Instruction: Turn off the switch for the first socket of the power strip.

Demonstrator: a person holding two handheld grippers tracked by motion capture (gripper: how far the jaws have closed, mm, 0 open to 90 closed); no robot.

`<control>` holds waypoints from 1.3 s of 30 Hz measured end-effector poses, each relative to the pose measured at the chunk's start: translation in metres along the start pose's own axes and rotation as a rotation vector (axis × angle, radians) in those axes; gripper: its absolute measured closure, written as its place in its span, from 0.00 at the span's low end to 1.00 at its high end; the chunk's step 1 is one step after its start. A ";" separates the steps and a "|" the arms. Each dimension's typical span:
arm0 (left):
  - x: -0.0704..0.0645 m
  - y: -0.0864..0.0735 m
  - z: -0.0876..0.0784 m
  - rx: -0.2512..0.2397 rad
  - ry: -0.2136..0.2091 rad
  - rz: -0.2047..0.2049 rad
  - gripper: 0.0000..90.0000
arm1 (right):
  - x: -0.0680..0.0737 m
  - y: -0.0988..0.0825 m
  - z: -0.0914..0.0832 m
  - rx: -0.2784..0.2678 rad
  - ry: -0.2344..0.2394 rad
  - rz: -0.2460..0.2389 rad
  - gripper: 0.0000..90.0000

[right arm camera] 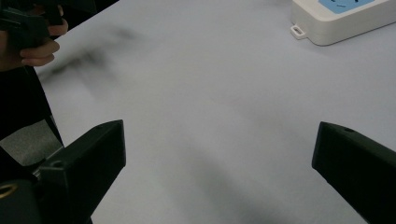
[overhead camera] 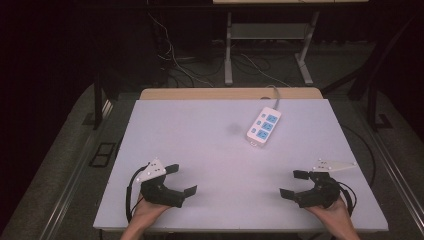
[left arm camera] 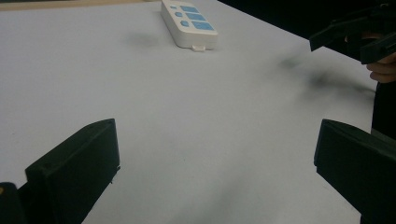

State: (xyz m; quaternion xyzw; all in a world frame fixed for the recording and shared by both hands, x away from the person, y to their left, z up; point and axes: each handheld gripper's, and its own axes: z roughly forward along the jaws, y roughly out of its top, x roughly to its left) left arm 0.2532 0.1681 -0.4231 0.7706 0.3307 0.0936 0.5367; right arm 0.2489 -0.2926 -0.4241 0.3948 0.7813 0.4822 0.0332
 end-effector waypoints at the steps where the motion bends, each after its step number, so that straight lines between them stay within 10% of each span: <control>1: 0.000 0.000 0.000 0.001 0.000 -0.002 0.00 | 0.000 0.000 0.000 0.000 -0.003 0.001 0.03; 39: 0.000 -0.003 0.002 0.020 -0.015 -0.014 0.00 | -0.007 0.029 -0.001 0.075 -0.018 -0.001 0.03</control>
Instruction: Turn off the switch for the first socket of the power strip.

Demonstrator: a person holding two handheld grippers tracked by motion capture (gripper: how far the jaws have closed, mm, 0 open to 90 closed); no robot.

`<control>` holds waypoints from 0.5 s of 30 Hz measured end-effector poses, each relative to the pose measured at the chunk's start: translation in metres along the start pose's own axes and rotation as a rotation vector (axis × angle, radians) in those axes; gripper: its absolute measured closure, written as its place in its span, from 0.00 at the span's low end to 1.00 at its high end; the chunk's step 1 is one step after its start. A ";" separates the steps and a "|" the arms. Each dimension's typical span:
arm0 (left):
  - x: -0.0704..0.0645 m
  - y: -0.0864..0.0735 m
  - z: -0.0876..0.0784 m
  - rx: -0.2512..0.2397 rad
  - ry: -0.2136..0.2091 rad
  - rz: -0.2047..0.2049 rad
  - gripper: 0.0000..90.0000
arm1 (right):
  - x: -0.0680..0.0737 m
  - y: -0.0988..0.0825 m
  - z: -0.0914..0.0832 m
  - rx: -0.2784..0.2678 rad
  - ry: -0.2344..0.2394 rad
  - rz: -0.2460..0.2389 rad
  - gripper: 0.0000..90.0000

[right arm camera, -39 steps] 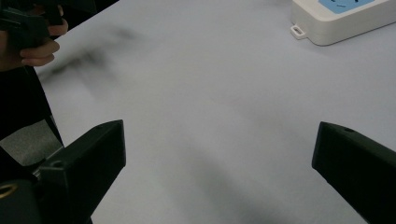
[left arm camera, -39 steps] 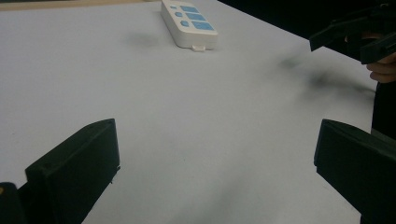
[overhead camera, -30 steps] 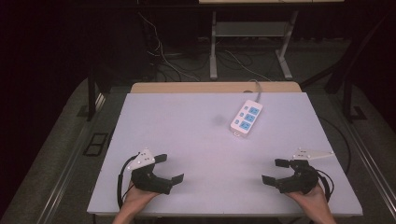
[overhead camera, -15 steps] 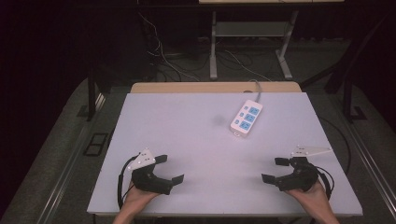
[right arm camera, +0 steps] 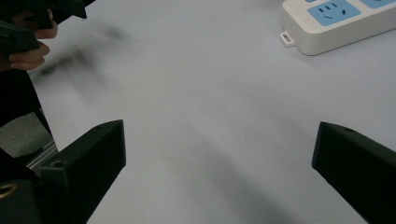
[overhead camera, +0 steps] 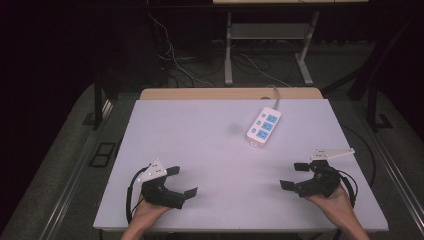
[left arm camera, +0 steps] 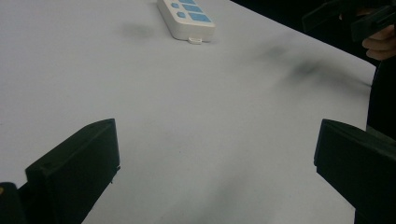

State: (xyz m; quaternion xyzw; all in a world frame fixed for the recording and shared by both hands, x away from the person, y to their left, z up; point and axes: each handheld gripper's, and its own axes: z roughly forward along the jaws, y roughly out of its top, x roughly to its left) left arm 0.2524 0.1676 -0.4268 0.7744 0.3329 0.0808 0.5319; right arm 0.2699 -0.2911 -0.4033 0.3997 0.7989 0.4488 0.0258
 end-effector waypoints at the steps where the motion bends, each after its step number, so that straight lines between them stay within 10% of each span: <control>1: 0.000 0.000 0.000 -0.001 0.000 -0.001 0.00 | -0.001 0.002 0.000 0.002 -0.001 -0.003 0.03; 15: 0.001 0.000 0.002 -0.001 -0.003 -0.001 0.00 | -0.009 0.017 0.000 0.014 0.003 -0.010 0.03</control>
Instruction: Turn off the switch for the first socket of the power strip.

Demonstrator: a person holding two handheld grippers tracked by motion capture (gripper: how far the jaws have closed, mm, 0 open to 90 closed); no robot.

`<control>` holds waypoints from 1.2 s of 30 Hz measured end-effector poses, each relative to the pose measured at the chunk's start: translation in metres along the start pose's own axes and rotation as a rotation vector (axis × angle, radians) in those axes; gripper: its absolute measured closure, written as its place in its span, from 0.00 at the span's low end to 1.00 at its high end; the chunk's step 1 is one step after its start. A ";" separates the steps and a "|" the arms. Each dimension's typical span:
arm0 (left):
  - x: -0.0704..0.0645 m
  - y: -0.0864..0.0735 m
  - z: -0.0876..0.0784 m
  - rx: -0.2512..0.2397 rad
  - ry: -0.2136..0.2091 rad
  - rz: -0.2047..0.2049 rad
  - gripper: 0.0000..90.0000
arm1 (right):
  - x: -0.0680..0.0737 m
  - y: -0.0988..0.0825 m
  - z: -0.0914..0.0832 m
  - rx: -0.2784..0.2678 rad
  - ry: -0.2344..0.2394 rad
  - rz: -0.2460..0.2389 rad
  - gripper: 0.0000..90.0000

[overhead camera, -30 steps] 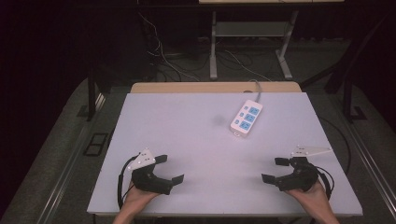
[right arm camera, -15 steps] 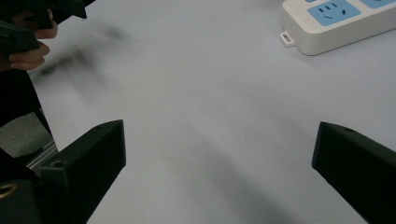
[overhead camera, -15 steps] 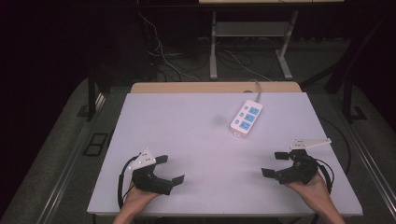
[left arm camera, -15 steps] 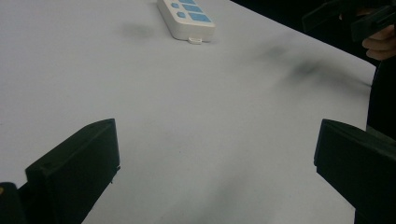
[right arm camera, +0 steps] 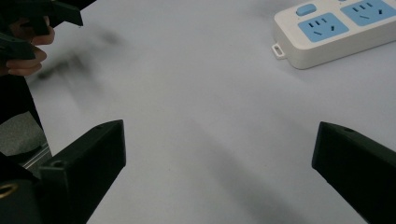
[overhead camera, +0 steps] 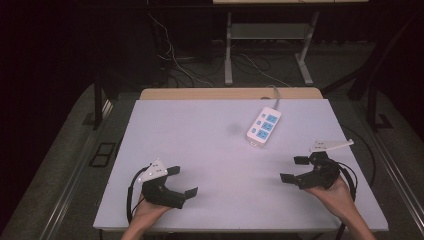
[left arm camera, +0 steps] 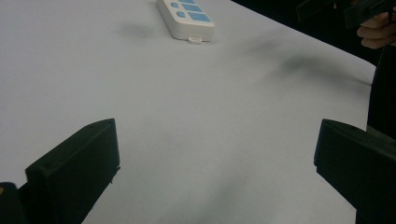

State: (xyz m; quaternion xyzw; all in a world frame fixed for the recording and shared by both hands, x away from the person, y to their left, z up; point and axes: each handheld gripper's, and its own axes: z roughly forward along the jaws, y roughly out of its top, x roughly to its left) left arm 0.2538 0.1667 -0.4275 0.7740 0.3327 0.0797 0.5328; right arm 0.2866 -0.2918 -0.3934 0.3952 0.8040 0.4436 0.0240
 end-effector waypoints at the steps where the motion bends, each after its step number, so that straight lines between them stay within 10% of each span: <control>1: 0.000 0.000 0.000 -0.001 -0.001 0.001 0.00 | 0.000 0.002 0.000 0.003 0.001 -0.004 0.03; 36: 0.003 -0.001 0.000 0.023 -0.015 0.001 0.00 | -0.021 0.059 0.020 0.073 -0.005 -0.053 0.03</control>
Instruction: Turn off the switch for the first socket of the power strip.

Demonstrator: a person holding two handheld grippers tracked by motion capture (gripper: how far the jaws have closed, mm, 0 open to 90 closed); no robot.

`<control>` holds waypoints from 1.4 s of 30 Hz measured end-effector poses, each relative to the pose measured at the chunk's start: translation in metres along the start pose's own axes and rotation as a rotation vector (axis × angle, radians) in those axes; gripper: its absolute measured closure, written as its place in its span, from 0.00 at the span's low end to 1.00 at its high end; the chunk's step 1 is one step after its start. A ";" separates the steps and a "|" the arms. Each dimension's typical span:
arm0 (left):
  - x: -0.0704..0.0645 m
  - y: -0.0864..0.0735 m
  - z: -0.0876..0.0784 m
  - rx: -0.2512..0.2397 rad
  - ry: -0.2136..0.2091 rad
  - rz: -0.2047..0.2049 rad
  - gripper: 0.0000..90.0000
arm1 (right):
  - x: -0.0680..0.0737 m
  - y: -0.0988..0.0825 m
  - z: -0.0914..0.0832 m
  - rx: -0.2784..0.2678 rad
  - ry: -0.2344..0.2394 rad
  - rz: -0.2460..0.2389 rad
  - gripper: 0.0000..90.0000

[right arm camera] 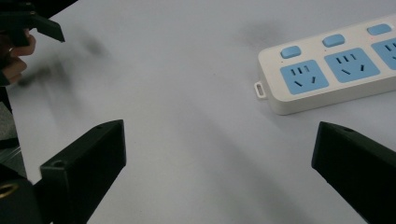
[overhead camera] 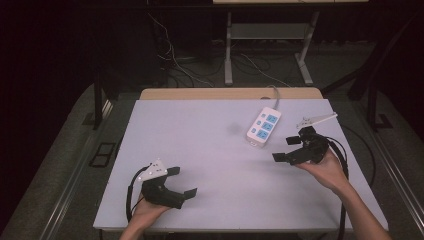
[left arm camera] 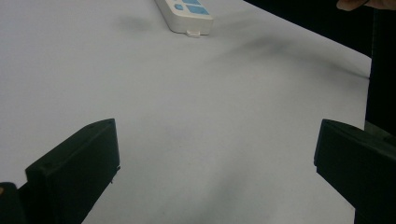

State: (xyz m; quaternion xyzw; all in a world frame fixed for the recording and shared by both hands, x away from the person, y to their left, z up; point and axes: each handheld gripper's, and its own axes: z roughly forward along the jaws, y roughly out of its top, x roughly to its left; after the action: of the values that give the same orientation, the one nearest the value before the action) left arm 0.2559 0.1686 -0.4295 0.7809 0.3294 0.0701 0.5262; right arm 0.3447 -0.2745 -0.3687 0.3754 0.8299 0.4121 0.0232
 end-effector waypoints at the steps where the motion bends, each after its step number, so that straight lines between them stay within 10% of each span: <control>1: 0.000 0.000 0.000 0.000 0.000 0.000 0.00 | -0.002 0.001 0.000 0.003 -0.001 0.004 0.03; 42: 0.004 -0.001 -0.001 0.009 -0.006 -0.003 0.00 | -0.044 0.060 0.023 0.076 -0.004 -0.012 0.03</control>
State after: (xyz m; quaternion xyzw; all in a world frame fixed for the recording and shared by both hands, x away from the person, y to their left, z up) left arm 0.2581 0.1715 -0.4305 0.7830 0.3293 0.0655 0.5236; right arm 0.4205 -0.2649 -0.3531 0.3719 0.8471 0.3794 0.0128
